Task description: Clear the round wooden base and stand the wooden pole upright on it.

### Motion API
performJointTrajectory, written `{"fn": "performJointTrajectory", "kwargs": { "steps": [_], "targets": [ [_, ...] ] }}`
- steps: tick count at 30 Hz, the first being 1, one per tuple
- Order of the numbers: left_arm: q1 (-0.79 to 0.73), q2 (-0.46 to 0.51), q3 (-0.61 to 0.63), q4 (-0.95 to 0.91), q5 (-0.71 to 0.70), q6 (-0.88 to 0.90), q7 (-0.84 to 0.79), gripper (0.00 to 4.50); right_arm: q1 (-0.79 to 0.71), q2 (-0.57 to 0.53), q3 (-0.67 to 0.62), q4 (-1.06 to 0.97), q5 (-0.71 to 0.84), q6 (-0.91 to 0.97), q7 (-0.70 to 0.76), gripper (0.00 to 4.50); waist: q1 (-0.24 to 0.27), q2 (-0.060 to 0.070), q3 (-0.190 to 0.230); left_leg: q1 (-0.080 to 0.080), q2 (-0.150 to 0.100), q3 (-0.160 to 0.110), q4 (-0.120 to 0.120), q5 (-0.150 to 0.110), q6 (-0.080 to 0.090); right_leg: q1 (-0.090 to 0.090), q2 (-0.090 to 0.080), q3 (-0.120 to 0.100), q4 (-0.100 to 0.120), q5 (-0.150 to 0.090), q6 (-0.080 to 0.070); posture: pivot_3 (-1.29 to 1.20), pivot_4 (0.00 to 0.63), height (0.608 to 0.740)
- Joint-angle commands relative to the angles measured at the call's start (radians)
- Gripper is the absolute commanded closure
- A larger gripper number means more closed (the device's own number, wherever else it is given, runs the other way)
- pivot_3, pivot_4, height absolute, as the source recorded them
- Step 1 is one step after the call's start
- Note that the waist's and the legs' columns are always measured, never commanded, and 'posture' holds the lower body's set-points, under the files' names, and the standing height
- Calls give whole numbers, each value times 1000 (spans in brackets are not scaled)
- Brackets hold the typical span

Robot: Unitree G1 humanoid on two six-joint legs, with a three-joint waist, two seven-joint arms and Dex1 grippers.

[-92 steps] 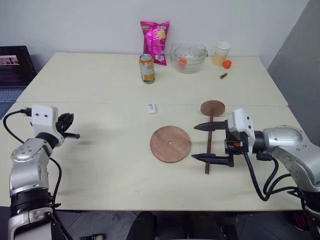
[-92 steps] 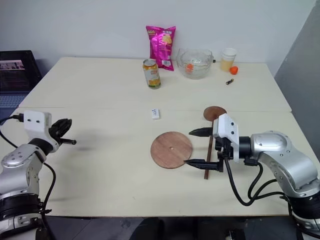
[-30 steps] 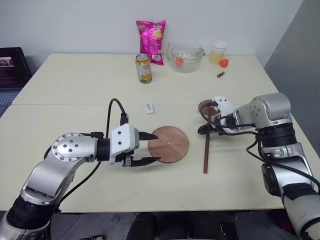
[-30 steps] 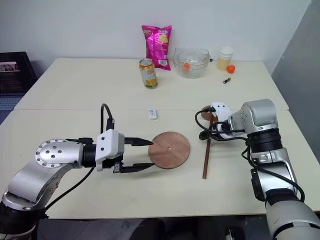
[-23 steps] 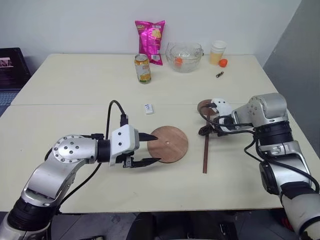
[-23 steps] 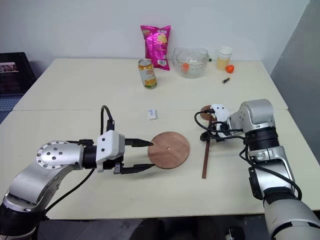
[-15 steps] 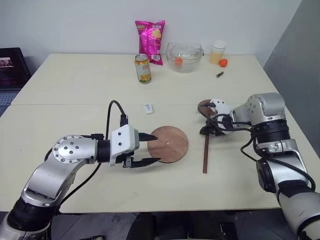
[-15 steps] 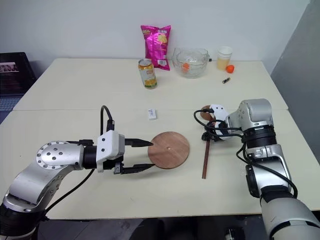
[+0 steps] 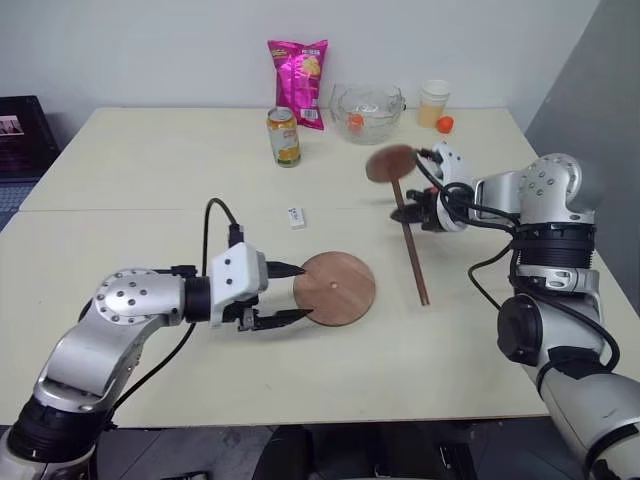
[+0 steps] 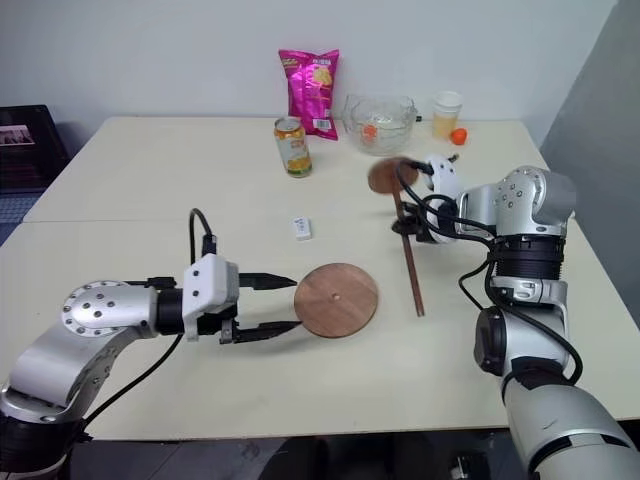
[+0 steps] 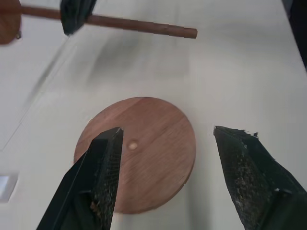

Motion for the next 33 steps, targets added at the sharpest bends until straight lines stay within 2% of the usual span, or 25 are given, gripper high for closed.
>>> {"fn": "performJointTrajectory", "kwargs": {
  "steps": [1,4,8,11,13,21,27,33],
  "targets": [
    [87,32,147,-11,-50,43,15,1365,184,59,53,-364,61,-372,164,4265,-3,0,0,0,0,0,0,0,0,0,0,0,0,0,0,0,150,740],
    [156,26,210,-21,-75,65,27,1365,369,52,202,-487,-44,-750,291,4265,-6,0,0,0,0,-1,-1,0,0,1,0,0,-2,0,1,0,150,740],
    [216,1,259,-27,-87,60,54,1365,478,70,318,-492,-134,-1046,358,4265,-10,1,1,1,-1,0,1,0,0,1,-1,1,0,0,2,0,150,740],
    [273,-13,268,-52,-80,41,57,1365,544,165,343,-471,-127,-1242,376,4265,-11,1,0,3,0,-1,1,0,0,2,0,0,1,0,1,0,150,740],
    [296,-20,264,-69,-77,24,52,1365,574,189,378,-442,-147,-1345,408,4265,-11,1,0,3,1,-1,0,0,0,2,1,0,1,0,1,0,150,740],
    [286,-38,211,-22,-57,-49,8,1365,605,246,460,-312,-204,-1535,442,4265,-9,1,1,3,1,-1,1,0,-1,2,0,0,0,0,1,0,150,740],
    [255,8,143,3,-13,-29,-13,1365,624,262,489,-235,-233,-1618,443,4265,-10,1,0,3,1,-1,1,0,-1,2,0,0,0,0,1,0,150,740],
    [234,9,139,22,-22,-31,-18,1365,642,265,510,-199,-255,-1669,450,4265,-10,1,1,3,1,-1,1,0,-1,2,0,0,0,0,1,0,150,740]
  ]
}}
